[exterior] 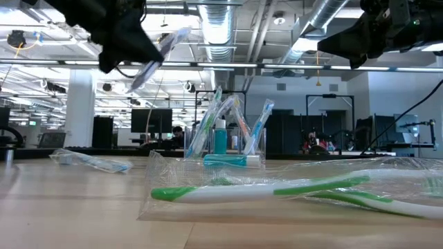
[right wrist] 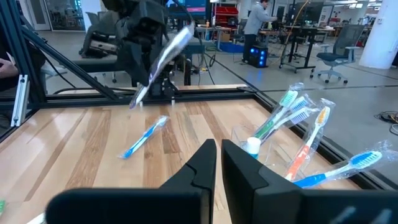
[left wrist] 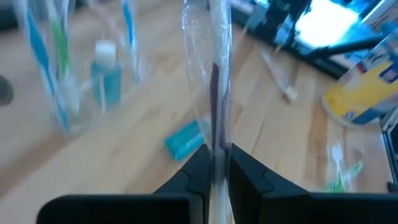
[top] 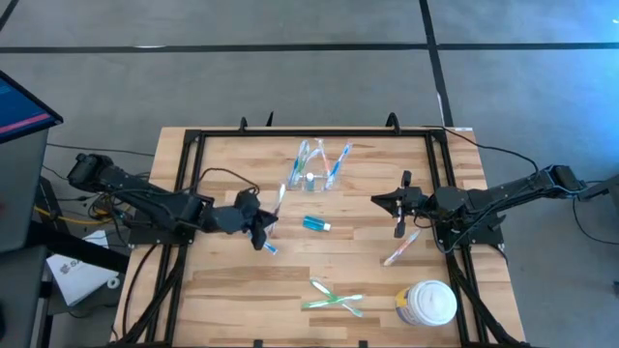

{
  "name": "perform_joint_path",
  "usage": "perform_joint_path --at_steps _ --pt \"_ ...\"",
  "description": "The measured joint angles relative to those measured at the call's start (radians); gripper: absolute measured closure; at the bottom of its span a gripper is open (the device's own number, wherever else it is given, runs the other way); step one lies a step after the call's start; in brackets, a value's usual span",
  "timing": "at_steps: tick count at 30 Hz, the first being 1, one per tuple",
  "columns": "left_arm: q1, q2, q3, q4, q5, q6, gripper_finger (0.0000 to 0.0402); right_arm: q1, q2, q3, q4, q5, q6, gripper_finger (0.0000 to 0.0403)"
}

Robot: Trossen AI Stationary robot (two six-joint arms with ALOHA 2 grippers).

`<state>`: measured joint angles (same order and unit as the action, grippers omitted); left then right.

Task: Pick & Place toothbrushing station
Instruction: Put the purple toothbrush into the transparent organizer

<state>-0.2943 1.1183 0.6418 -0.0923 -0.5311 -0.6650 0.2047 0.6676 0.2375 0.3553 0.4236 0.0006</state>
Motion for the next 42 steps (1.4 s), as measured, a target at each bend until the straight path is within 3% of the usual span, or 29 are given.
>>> perform_joint_path --at_steps 12,26,31,42 --pt "0.052 0.002 0.000 0.230 -0.009 0.285 0.0373 -0.003 0.029 0.000 0.095 0.000 -0.007 0.0386" --pt "0.110 0.159 0.001 0.550 0.014 0.521 0.0375 -0.128 0.320 0.000 0.468 -0.005 -0.011 0.0386" --pt "0.144 0.241 0.000 0.666 0.057 0.537 0.0373 -0.151 0.408 0.003 0.600 -0.029 -0.011 0.0386" --pt "0.186 0.350 0.000 0.769 0.114 0.537 0.0372 -0.194 0.623 0.171 0.607 -0.159 -0.008 0.0386"
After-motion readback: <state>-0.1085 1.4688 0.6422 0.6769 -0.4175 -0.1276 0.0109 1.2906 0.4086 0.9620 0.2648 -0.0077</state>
